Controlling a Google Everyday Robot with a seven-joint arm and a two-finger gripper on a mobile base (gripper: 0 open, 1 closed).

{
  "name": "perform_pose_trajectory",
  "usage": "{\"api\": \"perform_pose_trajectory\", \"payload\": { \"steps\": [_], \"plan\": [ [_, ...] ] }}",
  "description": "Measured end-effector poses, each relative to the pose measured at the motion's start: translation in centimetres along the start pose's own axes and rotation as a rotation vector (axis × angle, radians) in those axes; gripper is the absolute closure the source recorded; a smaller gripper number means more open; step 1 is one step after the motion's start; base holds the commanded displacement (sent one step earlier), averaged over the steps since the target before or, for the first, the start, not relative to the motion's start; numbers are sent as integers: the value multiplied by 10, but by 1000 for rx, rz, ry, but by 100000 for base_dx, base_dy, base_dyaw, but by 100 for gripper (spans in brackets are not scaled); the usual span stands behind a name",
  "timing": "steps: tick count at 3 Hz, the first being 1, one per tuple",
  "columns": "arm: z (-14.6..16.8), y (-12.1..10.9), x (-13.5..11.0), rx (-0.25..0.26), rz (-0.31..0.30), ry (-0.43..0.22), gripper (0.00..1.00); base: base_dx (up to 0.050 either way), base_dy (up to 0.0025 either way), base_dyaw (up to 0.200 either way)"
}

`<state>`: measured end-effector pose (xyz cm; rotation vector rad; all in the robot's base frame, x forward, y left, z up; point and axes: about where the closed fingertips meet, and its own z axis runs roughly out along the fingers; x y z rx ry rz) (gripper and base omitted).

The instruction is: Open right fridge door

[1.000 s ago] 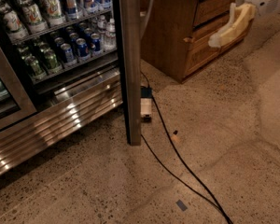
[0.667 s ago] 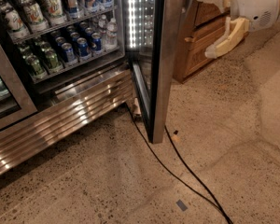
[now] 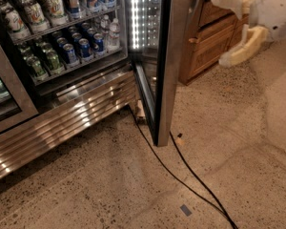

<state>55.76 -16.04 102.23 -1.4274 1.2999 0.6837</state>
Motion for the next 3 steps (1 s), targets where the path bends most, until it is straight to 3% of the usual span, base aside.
{"api": "perform_pose_trajectory", "payload": {
  "steps": [1, 2, 3],
  "plan": [
    [-39, 31, -11, 155, -17, -65, 0, 0, 0, 0],
    [-63, 57, 22, 200, 59, -49, 0, 0, 0, 0],
    [-63, 57, 22, 200, 59, -49, 0, 0, 0, 0]
  ]
}}
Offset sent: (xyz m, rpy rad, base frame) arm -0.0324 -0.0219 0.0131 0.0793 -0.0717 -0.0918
